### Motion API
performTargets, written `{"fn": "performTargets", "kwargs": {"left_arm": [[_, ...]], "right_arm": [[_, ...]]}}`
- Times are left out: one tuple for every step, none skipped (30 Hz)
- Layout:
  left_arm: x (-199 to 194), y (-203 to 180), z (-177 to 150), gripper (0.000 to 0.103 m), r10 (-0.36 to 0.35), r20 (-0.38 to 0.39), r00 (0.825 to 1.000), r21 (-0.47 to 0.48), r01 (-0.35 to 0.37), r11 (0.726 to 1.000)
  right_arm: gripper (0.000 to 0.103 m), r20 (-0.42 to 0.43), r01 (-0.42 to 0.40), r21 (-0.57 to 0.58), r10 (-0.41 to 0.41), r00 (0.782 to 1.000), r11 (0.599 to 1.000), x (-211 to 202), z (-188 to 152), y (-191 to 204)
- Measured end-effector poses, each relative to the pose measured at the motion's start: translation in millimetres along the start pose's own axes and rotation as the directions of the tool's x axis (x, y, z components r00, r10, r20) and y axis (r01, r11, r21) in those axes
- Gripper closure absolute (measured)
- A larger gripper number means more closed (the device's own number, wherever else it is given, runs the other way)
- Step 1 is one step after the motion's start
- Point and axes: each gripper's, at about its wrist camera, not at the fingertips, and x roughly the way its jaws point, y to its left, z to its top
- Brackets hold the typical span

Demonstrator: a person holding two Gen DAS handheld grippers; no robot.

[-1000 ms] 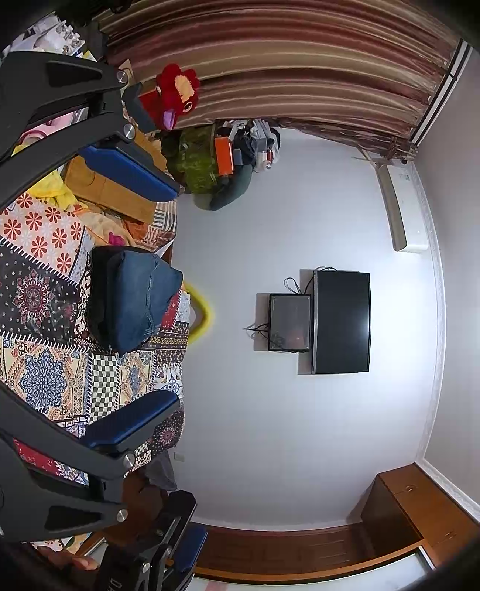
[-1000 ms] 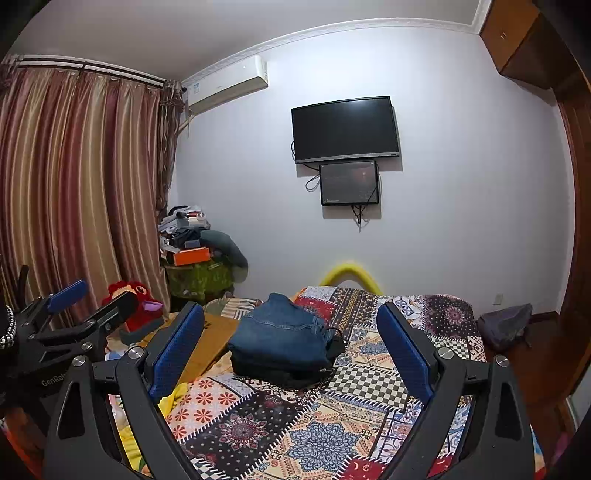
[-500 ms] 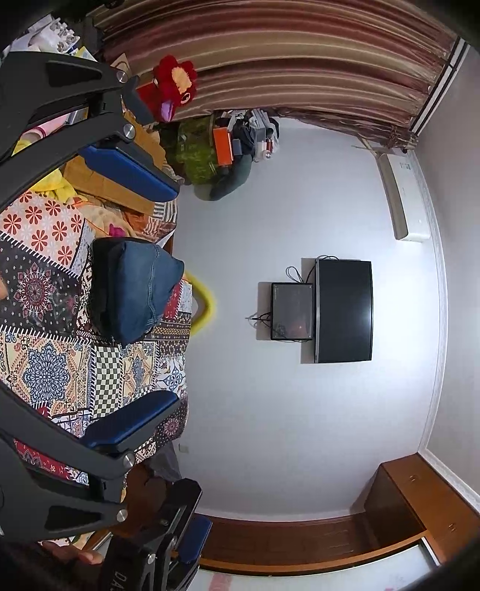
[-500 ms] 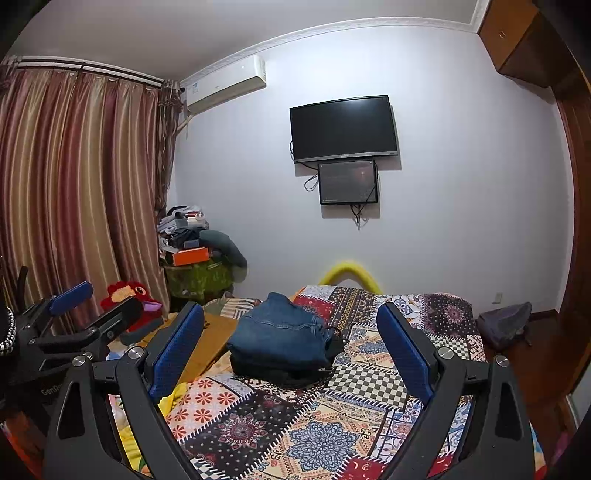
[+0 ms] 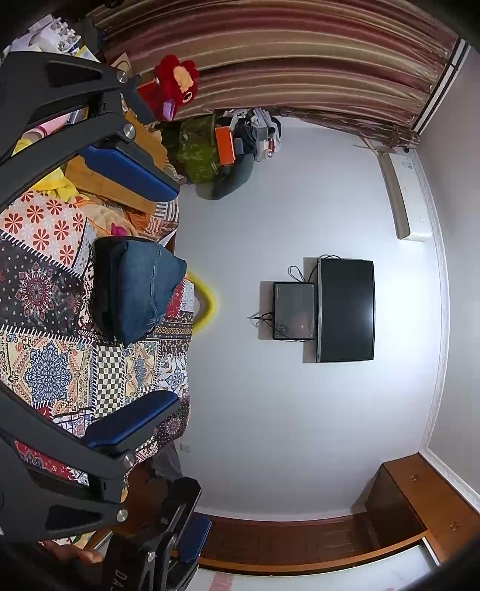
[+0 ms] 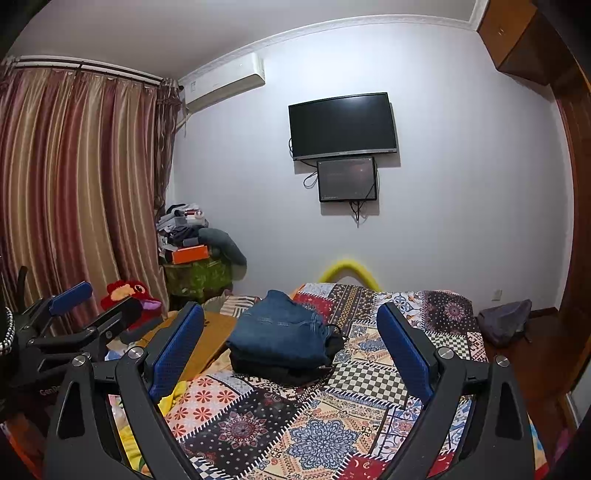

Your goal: Fold large clothes

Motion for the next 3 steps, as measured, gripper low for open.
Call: {"fn": "performTargets", "kwargs": {"left_arm": [[0.1, 0.4, 0.0, 0.000, -0.001, 0.000, 1.000, -0.002, 0.001, 1.000], [0.4, 0.6, -0.1, 0.000, -0.003, -0.001, 1.000, -0.004, 0.003, 1.000], [0.5, 0.7, -0.3, 0.000, -0.004, -0.003, 1.000, -0.004, 0.004, 1.000]], "right_arm": [[0.010, -0.001, -0.001, 0.000, 0.001, 1.000, 1.000, 0.3, -0.3, 0.4], [0.010, -0.003, -0.001, -0.001, 0.001, 1.000, 1.000, 0.9, -0.2, 0.5], [0.010, -0.004, -0.001, -0.002, 0.001, 1.000, 1.000, 1.4, -0.3, 0.8]]}}
